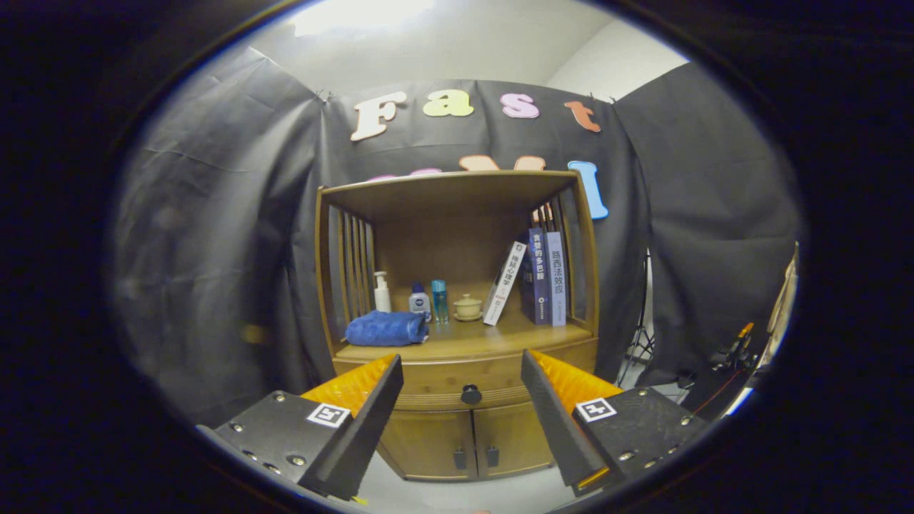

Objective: Pull open the drawer, take out the items inside it, and place them on the countertop above the cabinet.

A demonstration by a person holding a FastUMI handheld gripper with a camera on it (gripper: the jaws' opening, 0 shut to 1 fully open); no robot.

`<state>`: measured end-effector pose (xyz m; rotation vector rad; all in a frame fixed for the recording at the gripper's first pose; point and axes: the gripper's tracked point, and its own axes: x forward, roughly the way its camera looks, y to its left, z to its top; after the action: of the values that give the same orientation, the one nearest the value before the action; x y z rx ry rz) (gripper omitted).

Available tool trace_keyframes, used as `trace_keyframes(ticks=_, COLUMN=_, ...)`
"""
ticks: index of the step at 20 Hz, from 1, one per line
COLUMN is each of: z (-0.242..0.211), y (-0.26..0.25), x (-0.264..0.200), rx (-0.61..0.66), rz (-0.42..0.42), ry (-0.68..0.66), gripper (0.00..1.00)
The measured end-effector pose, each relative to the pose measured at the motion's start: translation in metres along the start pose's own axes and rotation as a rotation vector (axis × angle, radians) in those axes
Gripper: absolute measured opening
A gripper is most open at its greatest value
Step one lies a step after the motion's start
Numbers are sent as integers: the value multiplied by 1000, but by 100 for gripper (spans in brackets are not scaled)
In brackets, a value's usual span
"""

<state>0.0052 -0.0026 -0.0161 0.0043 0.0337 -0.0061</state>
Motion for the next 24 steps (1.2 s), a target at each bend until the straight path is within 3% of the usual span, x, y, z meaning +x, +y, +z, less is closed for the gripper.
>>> trace_keyframes(ticks=14, z=-25, y=-15, x=20, rx=-14, rz=-19, ry=-3, gripper=99)
trace_keyframes(ticks=18, z=-53, y=-21, x=48, rx=4, rz=-7, ry=21, gripper=99)
trace_keyframes(ticks=24, z=-133, y=-26, x=106, rx=31, rz=7, ry=104, gripper=99)
